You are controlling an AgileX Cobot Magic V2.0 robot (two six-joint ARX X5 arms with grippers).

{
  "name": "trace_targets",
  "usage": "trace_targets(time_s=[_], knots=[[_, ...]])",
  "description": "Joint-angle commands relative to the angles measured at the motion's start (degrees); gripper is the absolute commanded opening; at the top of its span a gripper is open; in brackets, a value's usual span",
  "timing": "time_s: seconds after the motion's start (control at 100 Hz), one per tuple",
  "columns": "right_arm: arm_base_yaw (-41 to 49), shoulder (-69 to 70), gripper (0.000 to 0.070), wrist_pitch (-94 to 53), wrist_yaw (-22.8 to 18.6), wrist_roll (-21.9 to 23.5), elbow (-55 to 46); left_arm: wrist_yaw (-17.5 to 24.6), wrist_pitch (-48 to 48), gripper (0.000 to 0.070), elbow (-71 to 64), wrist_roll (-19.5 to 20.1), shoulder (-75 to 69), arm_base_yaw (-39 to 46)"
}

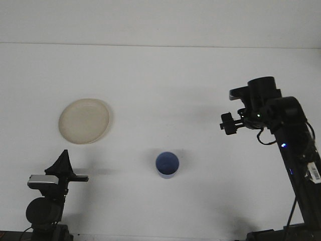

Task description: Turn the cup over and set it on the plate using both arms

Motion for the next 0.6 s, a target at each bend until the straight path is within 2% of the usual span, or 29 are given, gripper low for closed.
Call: trace_targets(time_s=[0.0,0.22,0.41,0.59], knots=[[-1.5,-2.7,0.0521,2.5,-0.2,0.5,-2.8,0.2,0.6,0.0013,-1.2,-0.1,-0.1,0.0],[-6.1,-17.9,0.0521,14.9,1.2,1.9,-18.8,0.2,0.6,0.0012,-1.2,-0.1,-0.1,0.0],[-6.1,-32.0,0.052,23.7,4.9,3.1,-30.6,0.2,0.6,0.0012,-1.2,-0.1,-0.1,0.0],[-6.1,-43.7,0.052,31.6,5.0,3.2,-38.9,0.2,0.6,0.0012,-1.2,-0.1,-0.1,0.0]])
